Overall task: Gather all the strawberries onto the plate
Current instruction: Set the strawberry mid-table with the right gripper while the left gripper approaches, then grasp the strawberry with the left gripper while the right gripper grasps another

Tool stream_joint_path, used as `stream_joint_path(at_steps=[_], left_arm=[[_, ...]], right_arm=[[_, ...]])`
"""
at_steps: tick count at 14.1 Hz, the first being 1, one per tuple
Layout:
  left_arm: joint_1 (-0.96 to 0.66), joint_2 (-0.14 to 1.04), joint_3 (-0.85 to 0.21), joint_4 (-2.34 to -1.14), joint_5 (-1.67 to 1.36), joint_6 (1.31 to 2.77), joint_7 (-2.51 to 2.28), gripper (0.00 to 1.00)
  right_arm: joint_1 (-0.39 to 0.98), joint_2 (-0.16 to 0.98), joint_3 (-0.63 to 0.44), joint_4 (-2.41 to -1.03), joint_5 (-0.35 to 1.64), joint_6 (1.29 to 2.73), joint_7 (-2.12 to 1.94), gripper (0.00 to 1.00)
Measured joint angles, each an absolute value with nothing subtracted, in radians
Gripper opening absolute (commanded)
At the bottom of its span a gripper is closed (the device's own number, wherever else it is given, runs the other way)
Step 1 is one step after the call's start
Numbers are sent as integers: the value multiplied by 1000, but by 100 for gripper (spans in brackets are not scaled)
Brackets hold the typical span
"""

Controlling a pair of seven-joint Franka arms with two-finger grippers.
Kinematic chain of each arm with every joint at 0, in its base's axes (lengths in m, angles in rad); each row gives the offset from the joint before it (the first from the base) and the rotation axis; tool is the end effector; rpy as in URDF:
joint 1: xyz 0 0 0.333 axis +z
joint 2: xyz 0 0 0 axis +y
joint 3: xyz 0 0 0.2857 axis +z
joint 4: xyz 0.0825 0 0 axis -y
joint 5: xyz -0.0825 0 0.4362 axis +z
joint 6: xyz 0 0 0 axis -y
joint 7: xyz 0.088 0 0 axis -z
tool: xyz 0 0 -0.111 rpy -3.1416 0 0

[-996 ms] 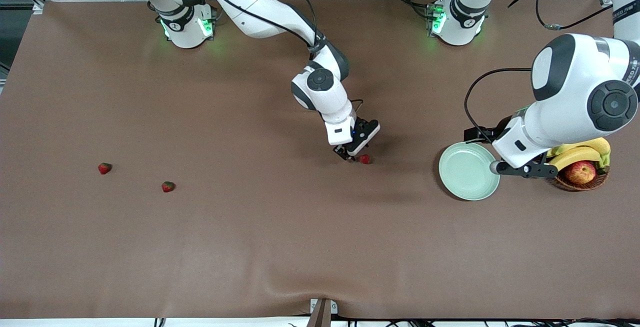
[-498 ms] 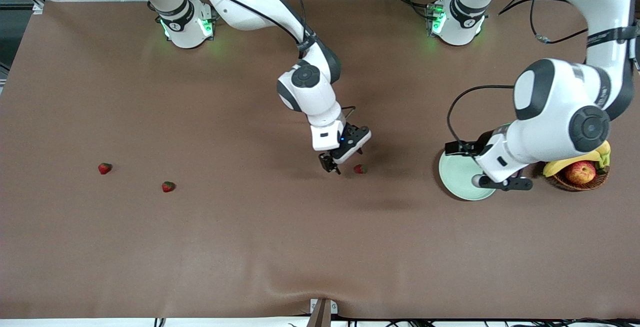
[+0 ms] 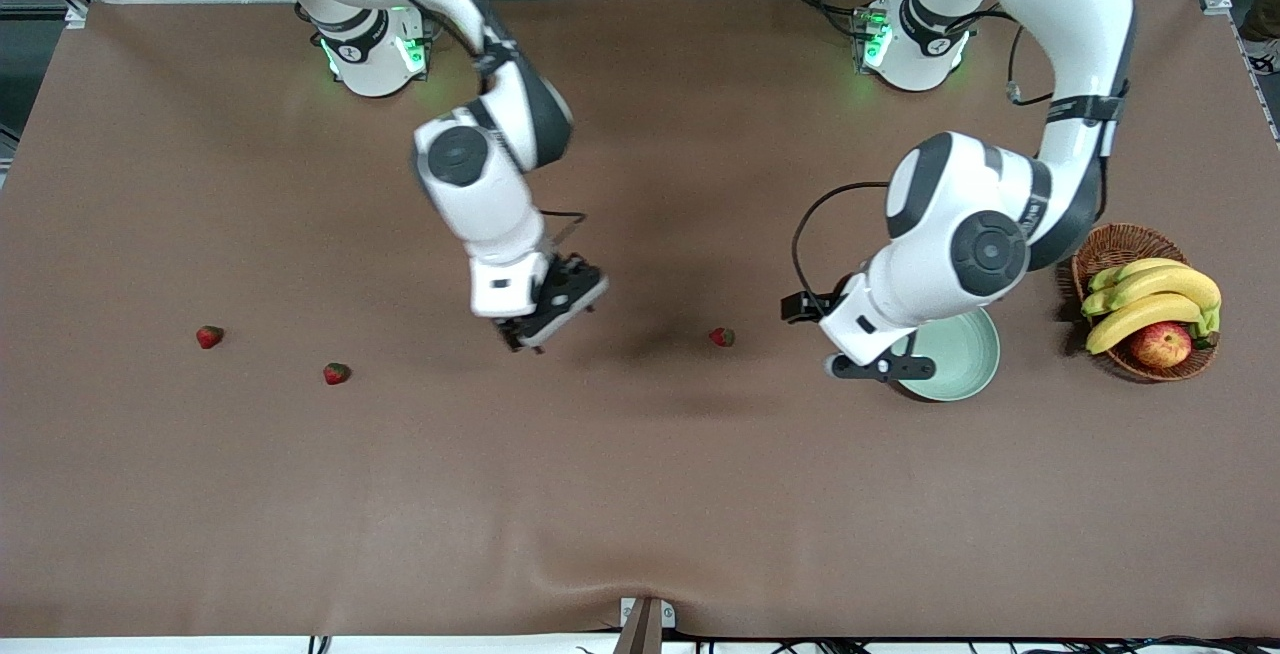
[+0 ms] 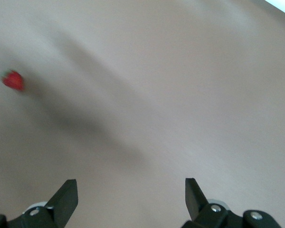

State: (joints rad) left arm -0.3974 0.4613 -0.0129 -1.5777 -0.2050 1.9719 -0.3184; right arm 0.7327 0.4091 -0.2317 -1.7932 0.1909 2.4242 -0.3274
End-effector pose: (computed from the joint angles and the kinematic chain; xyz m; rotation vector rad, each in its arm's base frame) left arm 0.6446 -0.2945 0.3136 2.9800 -0.0061 -0.1956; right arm 0.6098 0.3456 0.2895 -2.8484 -1.0859 -0.3528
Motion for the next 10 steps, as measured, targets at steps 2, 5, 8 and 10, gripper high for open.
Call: stream_joint_path(at_steps=[2, 5, 8, 10], left_arm=[[-426, 493, -13, -1561, -205, 2008, -343, 100], [-456, 536, -12, -1553, -205, 2051, -360, 100], [-481, 579, -12, -1551, -205, 2093, -360, 100], [-492, 606, -12, -1550, -205, 2110, -360, 100]], right_arm=[[629, 363, -232, -1797, 191, 2341, -414, 100], [474, 349, -232, -1796, 190, 2288, -516, 100], [346, 359, -231, -1782, 190, 2277, -570, 100], [294, 394, -230, -1766, 190, 2274, -572, 100]])
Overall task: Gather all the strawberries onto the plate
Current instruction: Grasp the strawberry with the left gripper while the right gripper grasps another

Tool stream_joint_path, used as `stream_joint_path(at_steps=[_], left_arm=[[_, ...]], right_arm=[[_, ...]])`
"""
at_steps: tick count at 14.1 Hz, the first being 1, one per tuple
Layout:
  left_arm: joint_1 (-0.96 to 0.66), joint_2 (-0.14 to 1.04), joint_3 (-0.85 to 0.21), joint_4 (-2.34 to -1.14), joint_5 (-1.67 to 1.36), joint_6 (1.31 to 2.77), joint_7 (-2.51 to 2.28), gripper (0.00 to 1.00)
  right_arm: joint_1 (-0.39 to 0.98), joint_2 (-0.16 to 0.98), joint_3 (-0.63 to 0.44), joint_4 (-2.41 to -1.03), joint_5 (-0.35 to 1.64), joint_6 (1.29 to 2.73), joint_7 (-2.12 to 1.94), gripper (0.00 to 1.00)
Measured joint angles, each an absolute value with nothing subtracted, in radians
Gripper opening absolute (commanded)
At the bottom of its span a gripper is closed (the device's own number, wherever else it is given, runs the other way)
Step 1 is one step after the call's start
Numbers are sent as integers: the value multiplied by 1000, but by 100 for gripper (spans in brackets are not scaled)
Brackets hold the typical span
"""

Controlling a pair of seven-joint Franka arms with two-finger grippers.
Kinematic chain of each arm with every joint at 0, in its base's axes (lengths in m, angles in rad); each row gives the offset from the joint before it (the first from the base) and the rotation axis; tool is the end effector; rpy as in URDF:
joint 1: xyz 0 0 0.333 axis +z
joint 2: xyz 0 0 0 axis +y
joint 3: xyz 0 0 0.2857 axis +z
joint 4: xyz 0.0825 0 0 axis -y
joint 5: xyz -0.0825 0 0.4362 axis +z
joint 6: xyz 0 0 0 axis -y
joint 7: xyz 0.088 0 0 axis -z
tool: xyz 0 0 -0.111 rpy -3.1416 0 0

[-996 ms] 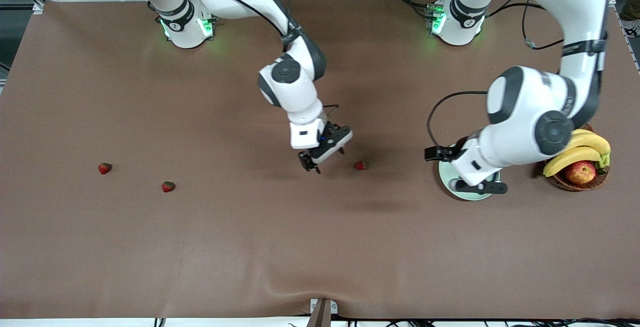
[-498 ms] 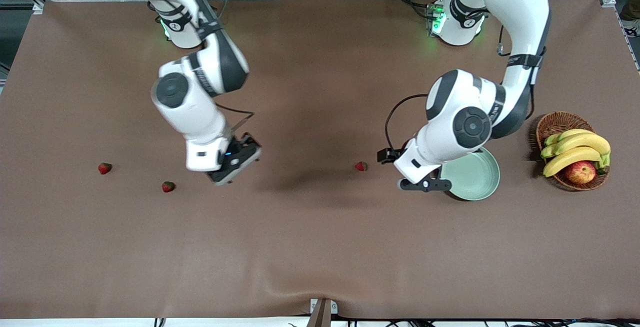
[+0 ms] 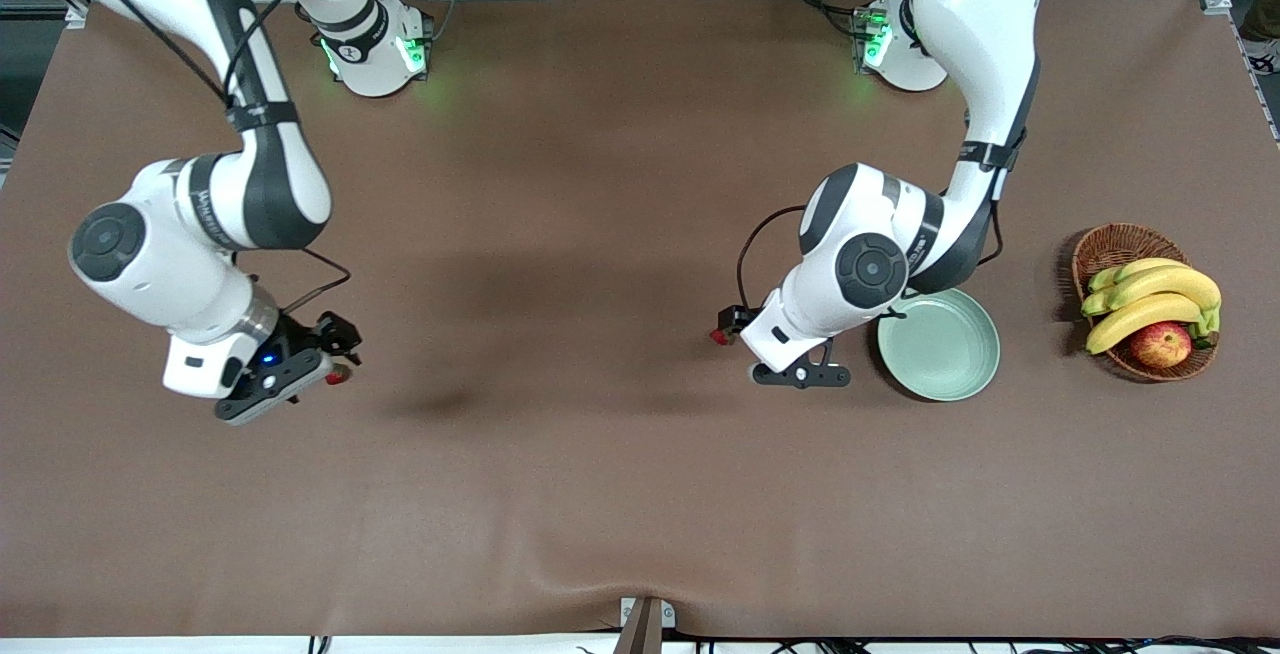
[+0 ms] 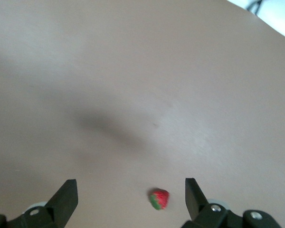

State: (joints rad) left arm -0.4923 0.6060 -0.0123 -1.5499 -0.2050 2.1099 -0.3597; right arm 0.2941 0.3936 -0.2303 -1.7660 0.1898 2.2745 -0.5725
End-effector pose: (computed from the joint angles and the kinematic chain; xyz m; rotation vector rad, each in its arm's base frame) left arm 0.6285 -0.3578 0.2347 2.9915 -0.0498 -0.1760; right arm 0.6927 0.0583 0.2980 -2.9880 -0.8352 -0.2183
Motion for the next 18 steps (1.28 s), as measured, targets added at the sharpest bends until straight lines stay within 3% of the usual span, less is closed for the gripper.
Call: stream_joint_path(at_steps=[5, 9, 16, 18], left_arm=[[-525, 673, -12, -1549, -205, 2195, -360, 100], [-558, 716, -12, -1548, -205, 2256, -366, 100], [-565, 760, -11, -1548, -205, 2287, -367, 79], [-570, 769, -11, -1548, -205, 2291, -368, 77]], right_arm=[[224, 534, -229, -1736, 192, 2279, -549, 100], [216, 575, -224, -1736, 192, 2220, -489, 100], [216, 644, -223, -1738, 192, 2202, -483, 100], [216, 650, -223, -1738, 192, 2202, -483, 100]])
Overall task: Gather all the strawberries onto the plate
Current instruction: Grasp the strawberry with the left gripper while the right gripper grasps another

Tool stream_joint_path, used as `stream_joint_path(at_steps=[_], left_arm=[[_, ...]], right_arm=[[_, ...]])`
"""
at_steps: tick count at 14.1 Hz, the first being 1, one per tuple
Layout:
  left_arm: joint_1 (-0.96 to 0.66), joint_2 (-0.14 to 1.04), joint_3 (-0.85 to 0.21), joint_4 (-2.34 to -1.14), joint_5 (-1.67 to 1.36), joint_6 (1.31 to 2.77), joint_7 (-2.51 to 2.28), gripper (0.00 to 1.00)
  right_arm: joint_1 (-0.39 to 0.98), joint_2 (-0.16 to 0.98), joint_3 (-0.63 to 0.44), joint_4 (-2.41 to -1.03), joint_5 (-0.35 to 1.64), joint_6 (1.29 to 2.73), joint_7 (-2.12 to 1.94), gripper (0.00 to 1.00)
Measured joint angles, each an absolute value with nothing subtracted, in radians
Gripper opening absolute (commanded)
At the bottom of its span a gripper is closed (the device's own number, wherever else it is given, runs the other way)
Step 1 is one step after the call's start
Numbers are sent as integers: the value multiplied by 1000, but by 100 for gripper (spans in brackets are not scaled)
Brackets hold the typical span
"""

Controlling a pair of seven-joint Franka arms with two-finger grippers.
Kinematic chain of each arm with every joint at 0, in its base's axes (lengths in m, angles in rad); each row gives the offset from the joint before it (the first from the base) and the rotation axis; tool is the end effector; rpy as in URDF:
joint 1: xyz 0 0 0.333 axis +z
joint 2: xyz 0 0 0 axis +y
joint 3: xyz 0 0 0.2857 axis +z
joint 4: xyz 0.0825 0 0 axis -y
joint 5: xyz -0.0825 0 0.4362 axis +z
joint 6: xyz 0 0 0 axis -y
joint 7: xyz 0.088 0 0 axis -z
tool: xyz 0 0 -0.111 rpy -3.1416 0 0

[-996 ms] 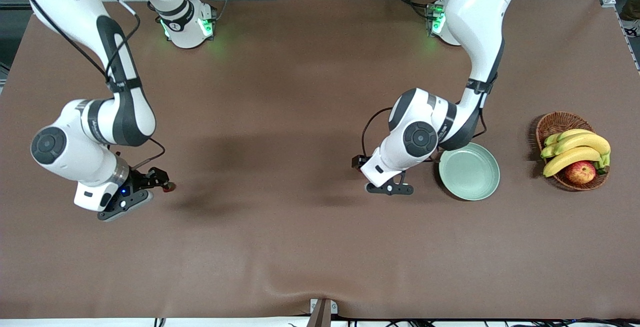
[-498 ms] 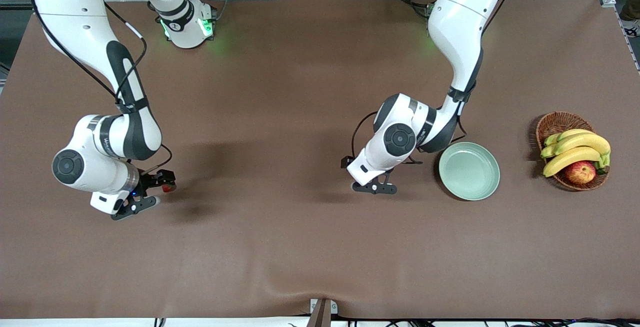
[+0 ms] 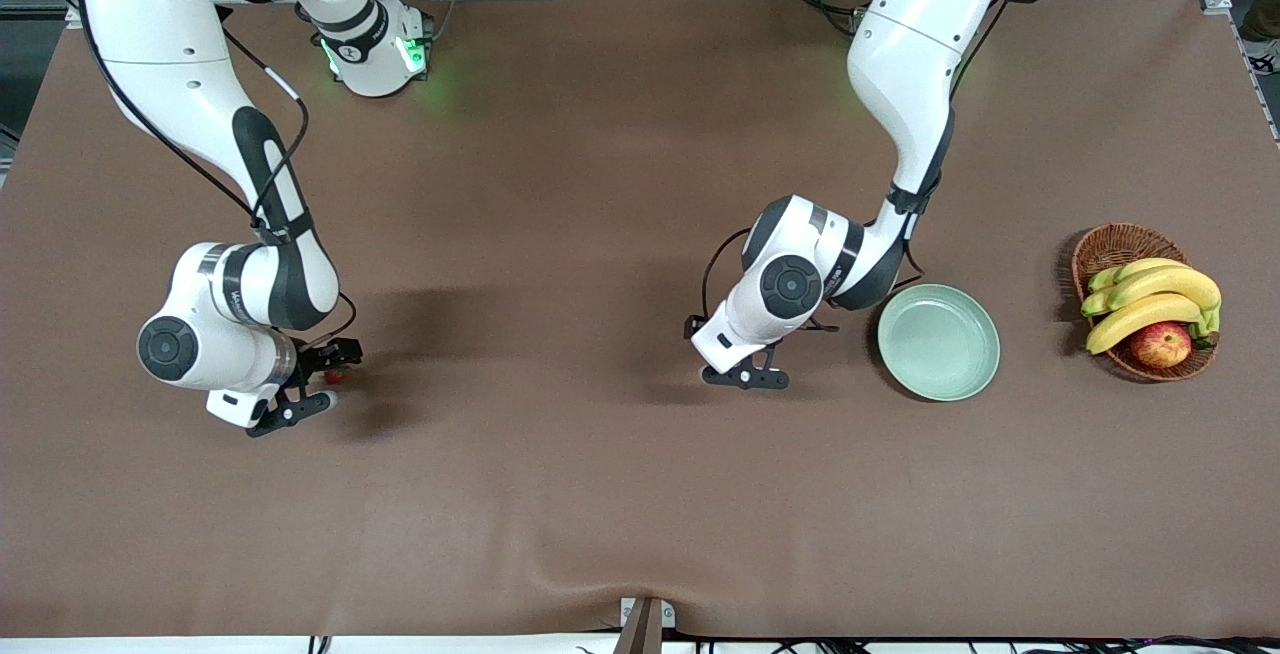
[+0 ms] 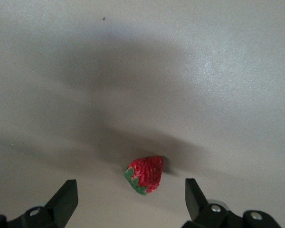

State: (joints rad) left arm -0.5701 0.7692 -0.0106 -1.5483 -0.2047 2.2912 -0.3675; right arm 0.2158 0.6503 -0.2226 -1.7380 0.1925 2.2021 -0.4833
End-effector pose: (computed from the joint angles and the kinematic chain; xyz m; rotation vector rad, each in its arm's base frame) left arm 0.5992 -0.3985 0.1323 3.0064 -0.1097 -0.1451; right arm 0.6664 0.0053 0.1326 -3.0282 -0.5862 0.2440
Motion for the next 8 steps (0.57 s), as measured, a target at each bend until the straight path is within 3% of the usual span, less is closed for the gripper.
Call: stream_joint_path(at_steps=[4, 8], left_arm=[[-574, 775, -9, -1548, -197, 2294, -368, 58], [-574, 783, -7, -1549, -181, 2294, -367, 53]], right_arm=[[216, 667, -222, -1738, 192, 2235, -483, 100], [216, 670, -221, -1738, 192, 2241, -483, 100]])
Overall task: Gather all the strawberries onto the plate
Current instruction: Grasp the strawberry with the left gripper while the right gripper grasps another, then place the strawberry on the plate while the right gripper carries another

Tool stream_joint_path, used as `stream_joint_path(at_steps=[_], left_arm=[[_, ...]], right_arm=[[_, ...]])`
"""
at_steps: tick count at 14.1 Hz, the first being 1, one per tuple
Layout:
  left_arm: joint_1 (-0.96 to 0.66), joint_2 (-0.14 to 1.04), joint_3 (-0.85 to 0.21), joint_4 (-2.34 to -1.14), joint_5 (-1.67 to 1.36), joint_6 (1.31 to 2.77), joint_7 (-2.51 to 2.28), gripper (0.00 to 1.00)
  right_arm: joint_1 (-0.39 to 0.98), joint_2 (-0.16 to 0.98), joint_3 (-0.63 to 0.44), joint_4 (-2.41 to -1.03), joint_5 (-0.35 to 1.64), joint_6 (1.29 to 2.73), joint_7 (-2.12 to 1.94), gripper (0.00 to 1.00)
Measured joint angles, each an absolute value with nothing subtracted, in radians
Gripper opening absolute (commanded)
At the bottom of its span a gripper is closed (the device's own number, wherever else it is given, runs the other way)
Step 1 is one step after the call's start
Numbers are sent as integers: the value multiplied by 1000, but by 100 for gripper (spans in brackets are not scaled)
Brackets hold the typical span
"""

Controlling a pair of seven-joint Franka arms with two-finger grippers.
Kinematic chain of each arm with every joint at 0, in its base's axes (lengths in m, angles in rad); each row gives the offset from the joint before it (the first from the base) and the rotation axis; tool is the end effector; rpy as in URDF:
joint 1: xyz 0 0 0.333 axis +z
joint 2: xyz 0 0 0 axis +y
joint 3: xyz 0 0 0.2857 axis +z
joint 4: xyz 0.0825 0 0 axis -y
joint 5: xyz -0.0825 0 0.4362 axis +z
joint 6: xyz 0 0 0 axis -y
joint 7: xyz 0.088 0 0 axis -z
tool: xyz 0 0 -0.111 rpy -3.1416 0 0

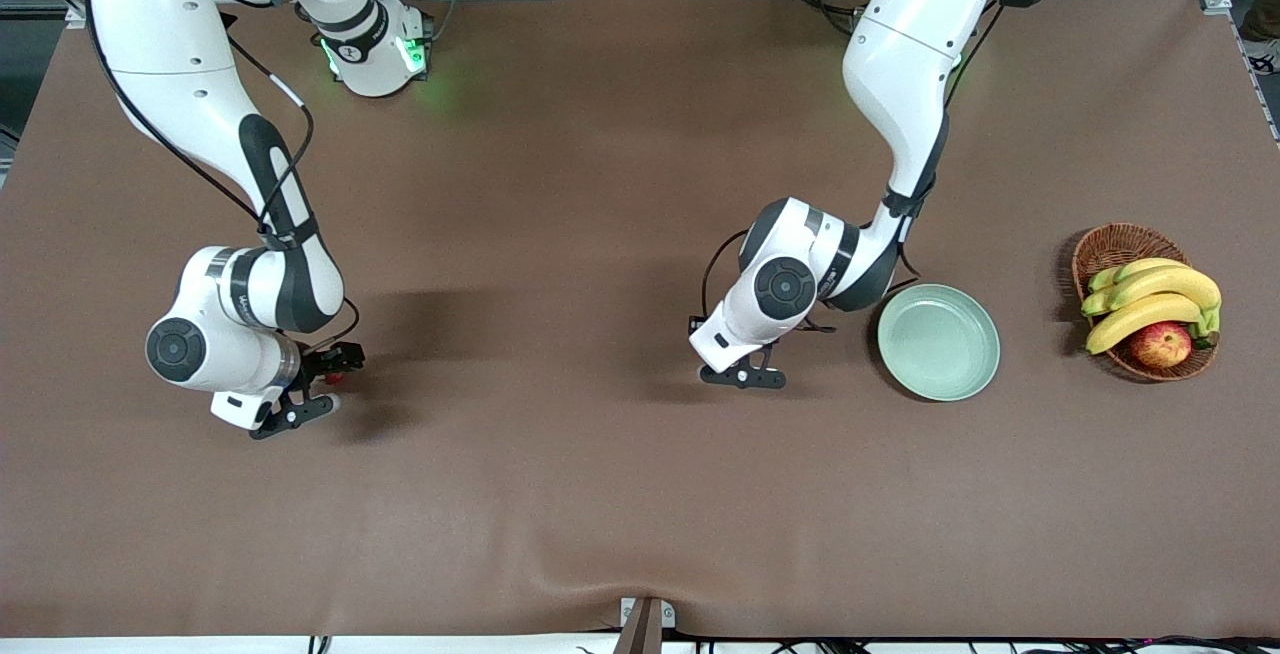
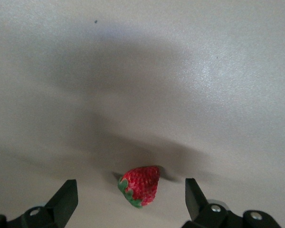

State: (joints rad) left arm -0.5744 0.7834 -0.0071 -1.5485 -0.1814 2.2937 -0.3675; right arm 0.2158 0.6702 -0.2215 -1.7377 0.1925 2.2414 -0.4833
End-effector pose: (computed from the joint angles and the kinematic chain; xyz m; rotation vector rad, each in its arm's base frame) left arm 0.5967 -0.3971 0.1221 3.0291 -0.1352 -0.1479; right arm 0.6673 0.0047 0.1224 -3.0410 -0.5896 0.2170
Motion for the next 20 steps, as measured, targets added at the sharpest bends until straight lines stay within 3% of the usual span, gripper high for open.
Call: stream_joint_path(at_steps=[2, 4, 5, 7, 8, 11, 15, 20], left_arm=[[-574, 786, -7, -1548, -176, 2294, -367, 40], [-574, 787, -7, -1548, -176, 2294, -367, 18], [-575, 787, -7, -1548, -176, 2295, -367, 12], [-575, 787, -7, -1544, -175, 2296, -367, 10], [-574, 787, -5, -1541, -175, 2297, -367, 10], [-567, 770, 2, -1532, -175, 2274, -367, 9], [-537, 687, 9, -1546, -174, 2189, -367, 9], [-447, 520, 12, -1719, -69, 2173, -328, 10]], right_arm=[[216, 676, -222, -1738, 192, 2241, -483, 100], [216, 680, -221, -1738, 192, 2242, -483, 100], [216, 681, -221, -1738, 192, 2242, -483, 100], [216, 682, -221, -1738, 192, 2242, -485, 100], [216, 682, -221, -1738, 192, 2242, -485, 88], [216, 682, -221, -1738, 192, 2242, -488, 38], [215, 683, -222, -1737, 192, 2242, -525, 0], [211, 675, -214, -1718, 192, 2233, -628, 0]])
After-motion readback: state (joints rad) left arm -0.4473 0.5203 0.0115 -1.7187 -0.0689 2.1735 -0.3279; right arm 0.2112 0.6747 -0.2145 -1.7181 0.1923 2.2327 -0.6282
